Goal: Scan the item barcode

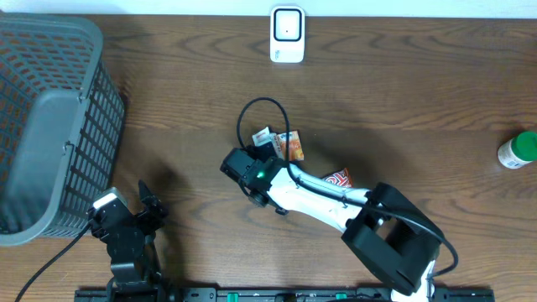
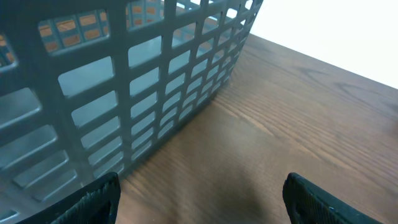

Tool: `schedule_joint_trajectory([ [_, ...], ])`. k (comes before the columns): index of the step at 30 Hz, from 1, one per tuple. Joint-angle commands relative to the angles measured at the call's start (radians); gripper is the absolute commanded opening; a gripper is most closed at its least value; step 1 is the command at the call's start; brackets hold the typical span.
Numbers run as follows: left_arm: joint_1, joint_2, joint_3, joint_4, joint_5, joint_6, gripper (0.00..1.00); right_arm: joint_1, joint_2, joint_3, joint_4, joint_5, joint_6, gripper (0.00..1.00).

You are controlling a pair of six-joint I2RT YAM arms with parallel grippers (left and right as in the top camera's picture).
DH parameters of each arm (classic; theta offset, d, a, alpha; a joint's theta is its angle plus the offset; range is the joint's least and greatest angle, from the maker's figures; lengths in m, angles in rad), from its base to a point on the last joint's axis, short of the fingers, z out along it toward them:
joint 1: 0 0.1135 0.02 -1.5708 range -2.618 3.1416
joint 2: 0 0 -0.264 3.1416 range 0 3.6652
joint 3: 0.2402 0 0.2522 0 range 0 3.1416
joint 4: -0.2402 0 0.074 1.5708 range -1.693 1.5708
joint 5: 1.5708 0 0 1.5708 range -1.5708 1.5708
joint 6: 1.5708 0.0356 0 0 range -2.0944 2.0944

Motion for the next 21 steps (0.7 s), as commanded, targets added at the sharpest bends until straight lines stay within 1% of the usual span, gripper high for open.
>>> schedule_joint_trajectory([
  [1, 0.002, -0.003, -0.008, -0.002, -0.014, -0.006, 0.84, 0.0, 0.055, -0.012, -0.006, 0.002, 0.024, 0.79],
  [4, 0.002, -0.003, -0.008, -0.002, -0.014, -0.005, 0.84, -0.007, 0.055, -0.012, 0.0, 0.013, 0.026, 0.78],
  [7, 0.002, -0.003, -0.008, -0.002, -0.014, -0.006, 0.84, -0.023, 0.055, -0.012, 0.002, 0.031, 0.026, 0.72],
  [9, 0.002, -0.003, -0.008, -0.002, -0.014, -0.006, 0.84, -0.036, 0.055, -0.012, 0.006, 0.037, 0.026, 0.61],
  [11, 0.002, -0.003, -0.008, -0.002, -0.014, -0.006, 0.84, -0.052, 0.055, -0.011, 0.01, 0.036, 0.026, 0.52],
  [12, 0.002, -0.003, -0.008, -0.002, -0.014, -0.006, 0.84, -0.061, 0.055, -0.011, 0.011, 0.032, 0.026, 0.5],
  [16, 0.002, -0.003, -0.008, -0.002, -0.014, -0.006, 0.84, -0.097, 0.054, 0.005, 0.007, -0.029, 0.008, 0.47],
  [19, 0.002, -0.003, -0.008, -0.002, -0.014, -0.006, 0.84, -0.129, 0.048, 0.037, 0.0, -0.132, -0.054, 0.35],
  [21, 0.002, -0.003, -0.008, -0.002, -0.014, -0.005, 0.84, -0.15, 0.038, 0.063, -0.016, -0.179, -0.077, 0.28],
])
